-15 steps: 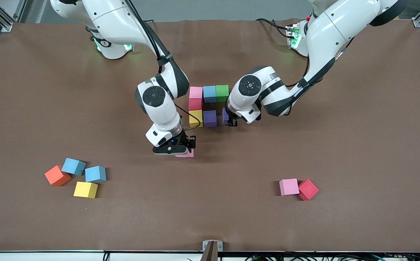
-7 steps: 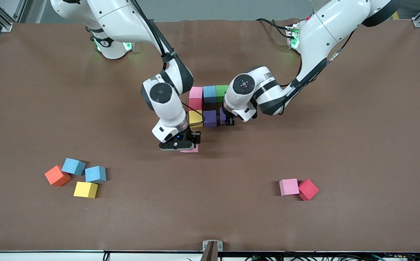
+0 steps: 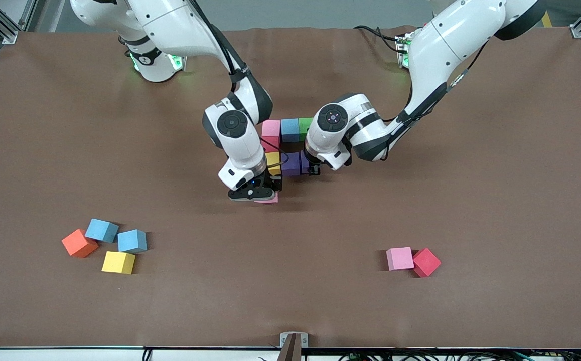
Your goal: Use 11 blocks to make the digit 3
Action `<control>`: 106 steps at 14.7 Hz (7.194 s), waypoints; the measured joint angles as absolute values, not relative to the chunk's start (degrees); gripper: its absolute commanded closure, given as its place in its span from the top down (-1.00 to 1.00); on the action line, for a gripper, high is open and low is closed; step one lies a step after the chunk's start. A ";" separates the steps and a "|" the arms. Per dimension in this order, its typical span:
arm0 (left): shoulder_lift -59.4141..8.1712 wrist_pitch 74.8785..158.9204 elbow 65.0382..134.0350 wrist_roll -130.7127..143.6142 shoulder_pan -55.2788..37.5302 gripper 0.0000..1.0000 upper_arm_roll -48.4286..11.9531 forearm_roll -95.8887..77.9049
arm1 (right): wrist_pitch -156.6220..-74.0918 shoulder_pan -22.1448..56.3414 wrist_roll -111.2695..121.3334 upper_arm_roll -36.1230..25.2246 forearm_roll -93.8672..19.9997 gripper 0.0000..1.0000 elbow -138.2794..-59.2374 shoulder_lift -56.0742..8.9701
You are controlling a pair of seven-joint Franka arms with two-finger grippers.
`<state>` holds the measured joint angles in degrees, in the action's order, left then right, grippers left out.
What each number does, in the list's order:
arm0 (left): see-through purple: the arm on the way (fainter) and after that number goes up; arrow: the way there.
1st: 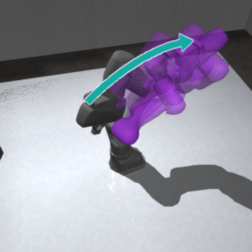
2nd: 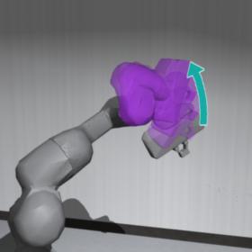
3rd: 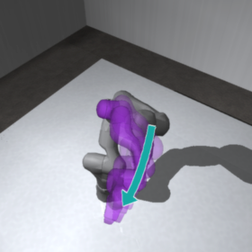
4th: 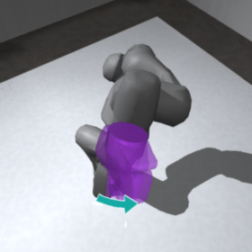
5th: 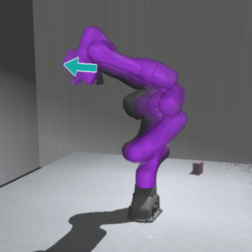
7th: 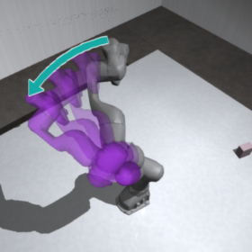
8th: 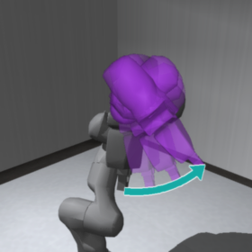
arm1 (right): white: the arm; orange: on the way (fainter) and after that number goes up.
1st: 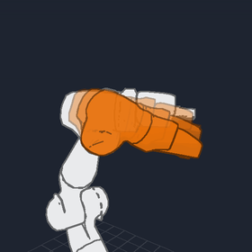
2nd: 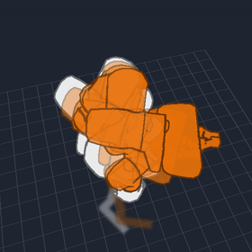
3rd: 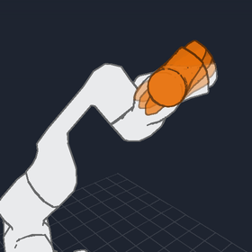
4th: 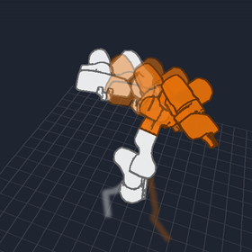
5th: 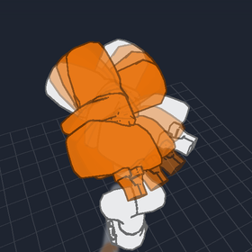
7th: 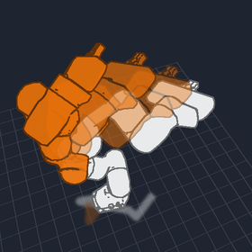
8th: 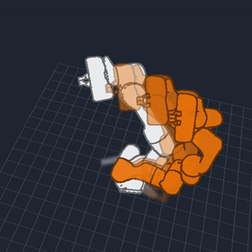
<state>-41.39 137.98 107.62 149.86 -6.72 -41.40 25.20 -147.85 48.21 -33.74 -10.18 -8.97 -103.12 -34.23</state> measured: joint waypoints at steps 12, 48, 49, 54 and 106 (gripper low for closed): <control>-43.16 137.98 106.77 149.85 -7.06 0.20 -41.24 25.56 | -149.28 50.20 -35.40 -10.10 -8.94 -0.76 -104.46 -34.87; -36.77 122.20 96.18 147.77 -6.39 1.00 -44.23 25.67 | -150.36 50.85 -40.05 -10.04 -7.71 1.00 -105.72 -35.52; -36.77 121.09 94.93 146.80 -6.15 1.00 -44.24 25.67 | -150.36 50.85 -40.11 -10.04 -7.71 1.00 -105.72 -35.53; -36.76 116.80 89.74 139.62 -2.79 1.00 -44.25 25.67 | -150.37 50.88 -40.24 -10.00 -7.71 1.00 -105.60 -35.52; -59.02 128.87 70.24 52.92 11.15 -0.64 -28.81 24.97 | -133.40 12.60 14.02 -13.39 -7.03 1.00 -90.76 -41.20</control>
